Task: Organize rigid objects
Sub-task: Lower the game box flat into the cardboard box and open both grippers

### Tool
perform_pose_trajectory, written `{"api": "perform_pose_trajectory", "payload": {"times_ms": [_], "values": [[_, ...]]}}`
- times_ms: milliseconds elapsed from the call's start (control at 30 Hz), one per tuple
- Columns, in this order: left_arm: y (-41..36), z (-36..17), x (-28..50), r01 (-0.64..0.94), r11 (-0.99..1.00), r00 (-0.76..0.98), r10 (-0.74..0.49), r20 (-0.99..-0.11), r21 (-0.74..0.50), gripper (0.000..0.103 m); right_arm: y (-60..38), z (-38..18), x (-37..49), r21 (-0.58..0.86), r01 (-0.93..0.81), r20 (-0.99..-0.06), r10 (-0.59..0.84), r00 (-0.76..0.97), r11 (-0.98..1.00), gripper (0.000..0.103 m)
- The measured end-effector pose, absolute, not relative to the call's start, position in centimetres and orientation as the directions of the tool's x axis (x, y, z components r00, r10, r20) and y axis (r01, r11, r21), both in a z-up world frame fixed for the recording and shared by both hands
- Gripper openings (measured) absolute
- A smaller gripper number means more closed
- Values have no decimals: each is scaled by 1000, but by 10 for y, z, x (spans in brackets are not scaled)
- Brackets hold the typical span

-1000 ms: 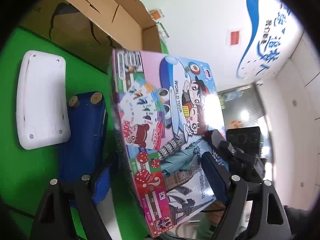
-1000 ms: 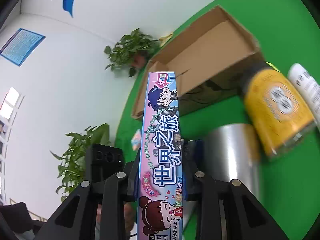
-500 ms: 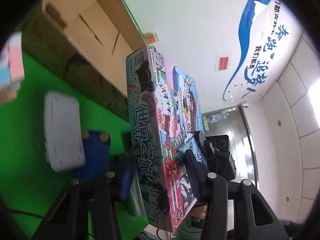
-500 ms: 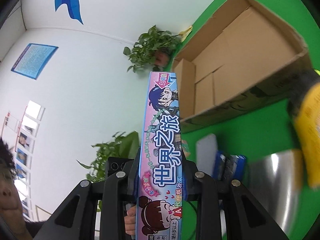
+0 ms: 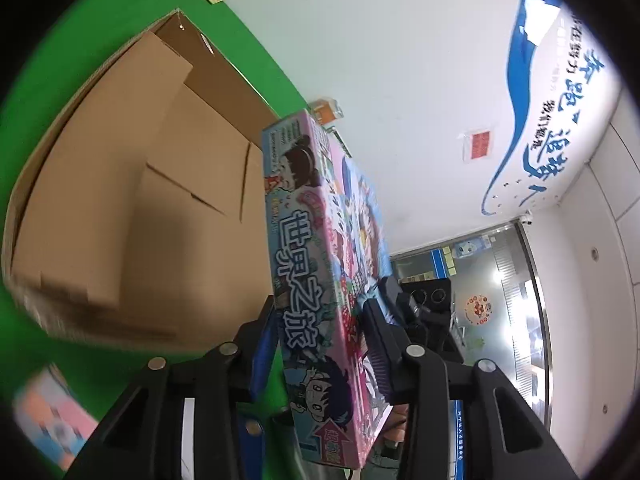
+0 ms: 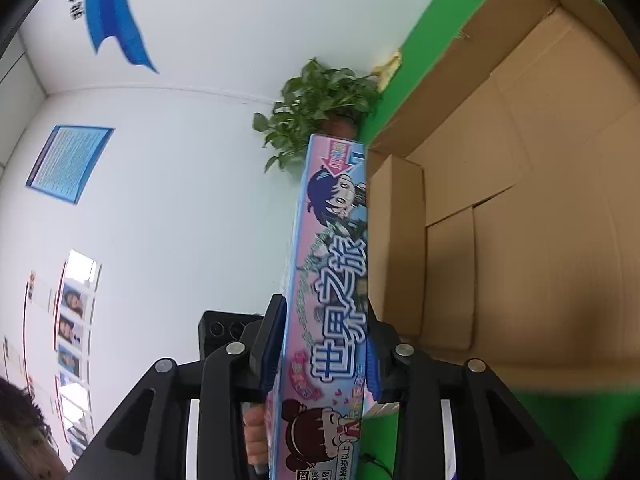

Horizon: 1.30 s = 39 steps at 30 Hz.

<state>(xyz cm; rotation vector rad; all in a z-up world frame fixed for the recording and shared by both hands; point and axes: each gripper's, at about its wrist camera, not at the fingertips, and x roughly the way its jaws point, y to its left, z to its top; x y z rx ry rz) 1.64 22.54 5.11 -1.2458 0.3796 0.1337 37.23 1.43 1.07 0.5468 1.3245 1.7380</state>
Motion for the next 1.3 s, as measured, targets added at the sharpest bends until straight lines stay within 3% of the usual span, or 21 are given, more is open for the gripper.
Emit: {"api": "perform_pose_trajectory", "payload": {"times_ms": [233,600,700,733,767,1067,1300], "values": [[255,17,36,-361,276,901,-143,-410,-891,36,50,4,375,932,-360,-249,800,-546,44,38],[270,13,49,-483,300,838,-114,-534,-822,37,113,-19,383,905,-397,-372,733,-570,151,44],[265,13,56,-555,325,789,-86,-608,-766,40,124,-34,383,892,-404,-418,709,-568,202,44],[262,16,57,-592,345,762,-54,-645,-729,40,124,-38,383,881,-418,-443,699,-561,223,41],[260,21,57,-624,363,738,-17,-675,-692,40,128,-42,382,862,-443,-478,686,-549,246,29],[242,64,59,-635,612,685,162,-711,-472,41,149,-51,372,796,-525,-581,627,-519,302,29],[226,46,66,-609,729,602,168,-781,-312,36,161,-37,365,731,-611,-645,600,-473,304,29]]}}
